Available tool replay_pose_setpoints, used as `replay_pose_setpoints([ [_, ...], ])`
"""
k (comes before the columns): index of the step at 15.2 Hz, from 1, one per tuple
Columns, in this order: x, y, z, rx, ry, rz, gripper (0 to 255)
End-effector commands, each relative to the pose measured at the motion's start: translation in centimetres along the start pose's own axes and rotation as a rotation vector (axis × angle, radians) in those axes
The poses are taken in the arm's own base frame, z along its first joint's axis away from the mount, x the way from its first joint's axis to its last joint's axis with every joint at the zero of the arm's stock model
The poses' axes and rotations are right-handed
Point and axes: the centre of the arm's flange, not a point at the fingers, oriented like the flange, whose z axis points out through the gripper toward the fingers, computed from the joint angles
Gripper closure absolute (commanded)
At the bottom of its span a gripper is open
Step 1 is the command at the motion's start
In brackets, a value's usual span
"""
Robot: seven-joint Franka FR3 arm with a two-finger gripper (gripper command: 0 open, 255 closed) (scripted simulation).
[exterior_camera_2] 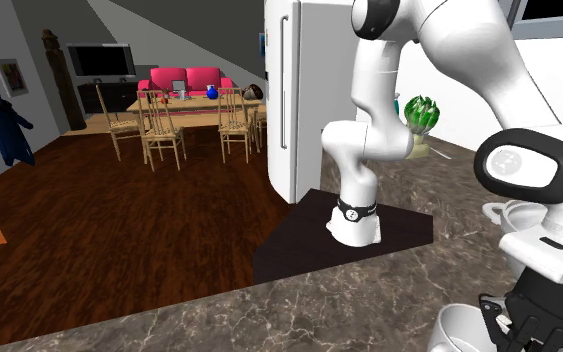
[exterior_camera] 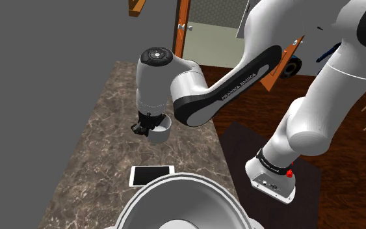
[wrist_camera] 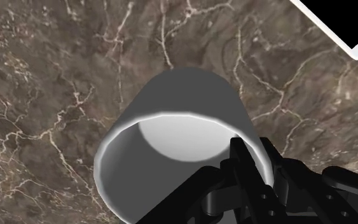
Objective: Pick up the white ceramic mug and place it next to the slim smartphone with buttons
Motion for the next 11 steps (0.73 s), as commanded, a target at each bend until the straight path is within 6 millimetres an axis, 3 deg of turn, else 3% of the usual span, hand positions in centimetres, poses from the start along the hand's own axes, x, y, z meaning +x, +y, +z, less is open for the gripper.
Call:
replay_pose_setpoints([
  [1,-0.2,-0.1,1.0,0.001,0.0,0.0,255],
  [5,-0.6,-0.2,2.9,0.001,0.0,0.0,255],
  [11,-0.6,-0.2,2.9,0.001,0.0,0.0,255],
])
